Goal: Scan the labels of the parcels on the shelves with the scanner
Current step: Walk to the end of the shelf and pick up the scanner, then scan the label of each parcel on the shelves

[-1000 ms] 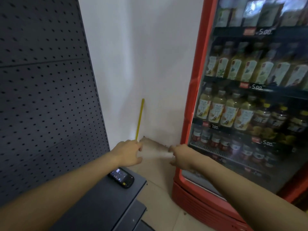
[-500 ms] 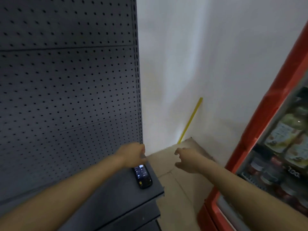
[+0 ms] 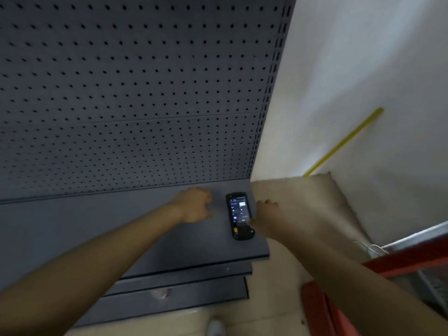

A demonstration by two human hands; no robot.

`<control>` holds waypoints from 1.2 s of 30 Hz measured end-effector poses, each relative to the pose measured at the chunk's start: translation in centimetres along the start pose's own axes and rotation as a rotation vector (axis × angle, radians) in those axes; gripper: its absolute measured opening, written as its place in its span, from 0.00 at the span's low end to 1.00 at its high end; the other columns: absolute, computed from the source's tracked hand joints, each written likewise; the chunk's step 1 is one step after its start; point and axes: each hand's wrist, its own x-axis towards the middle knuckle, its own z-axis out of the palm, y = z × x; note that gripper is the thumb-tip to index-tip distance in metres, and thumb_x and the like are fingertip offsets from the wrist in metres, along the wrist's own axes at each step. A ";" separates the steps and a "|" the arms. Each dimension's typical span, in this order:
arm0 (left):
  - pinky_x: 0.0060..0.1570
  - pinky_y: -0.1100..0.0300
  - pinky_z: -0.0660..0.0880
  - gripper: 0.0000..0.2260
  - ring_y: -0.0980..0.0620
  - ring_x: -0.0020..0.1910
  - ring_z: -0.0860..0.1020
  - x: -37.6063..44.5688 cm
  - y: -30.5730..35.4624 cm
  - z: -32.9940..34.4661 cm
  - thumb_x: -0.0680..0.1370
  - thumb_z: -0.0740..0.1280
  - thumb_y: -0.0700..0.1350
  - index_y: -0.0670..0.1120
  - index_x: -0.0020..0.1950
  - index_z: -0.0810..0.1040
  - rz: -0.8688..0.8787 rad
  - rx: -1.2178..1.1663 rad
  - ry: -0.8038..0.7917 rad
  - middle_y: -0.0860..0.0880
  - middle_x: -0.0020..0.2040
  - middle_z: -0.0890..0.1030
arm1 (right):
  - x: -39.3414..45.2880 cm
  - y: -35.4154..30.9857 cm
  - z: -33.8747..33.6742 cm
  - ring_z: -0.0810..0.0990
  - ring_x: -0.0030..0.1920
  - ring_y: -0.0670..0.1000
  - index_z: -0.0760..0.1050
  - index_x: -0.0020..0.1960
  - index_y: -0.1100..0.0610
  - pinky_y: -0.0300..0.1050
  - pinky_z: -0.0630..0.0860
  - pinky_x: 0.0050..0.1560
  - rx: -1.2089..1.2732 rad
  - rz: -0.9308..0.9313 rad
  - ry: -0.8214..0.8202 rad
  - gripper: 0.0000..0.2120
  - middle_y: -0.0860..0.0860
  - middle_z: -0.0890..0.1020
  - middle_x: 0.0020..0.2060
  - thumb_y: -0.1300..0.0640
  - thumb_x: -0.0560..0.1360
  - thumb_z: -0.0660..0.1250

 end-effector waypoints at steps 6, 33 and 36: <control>0.62 0.58 0.69 0.22 0.49 0.64 0.72 3.0 -2.9 2.5 0.78 0.65 0.54 0.48 0.70 0.69 -0.042 -0.017 -0.083 0.48 0.69 0.72 | 4.2 -0.5 2.0 0.71 0.66 0.58 0.66 0.69 0.64 0.46 0.68 0.63 0.212 0.139 -0.044 0.31 0.60 0.72 0.66 0.44 0.75 0.67; 0.63 0.57 0.70 0.21 0.48 0.63 0.73 2.3 -3.9 3.0 0.77 0.65 0.52 0.48 0.68 0.71 -0.192 -0.113 -0.031 0.48 0.67 0.73 | 9.7 -1.3 4.4 0.79 0.46 0.51 0.66 0.71 0.67 0.45 0.82 0.43 0.572 0.276 -0.354 0.53 0.55 0.79 0.48 0.49 0.50 0.76; 0.61 0.57 0.70 0.20 0.47 0.61 0.73 0.7 -4.0 2.2 0.77 0.65 0.52 0.48 0.68 0.71 -0.241 -0.109 -0.011 0.48 0.66 0.73 | 8.7 -2.0 3.8 0.79 0.43 0.51 0.74 0.60 0.65 0.40 0.77 0.35 0.625 0.222 -0.430 0.40 0.56 0.81 0.51 0.52 0.51 0.76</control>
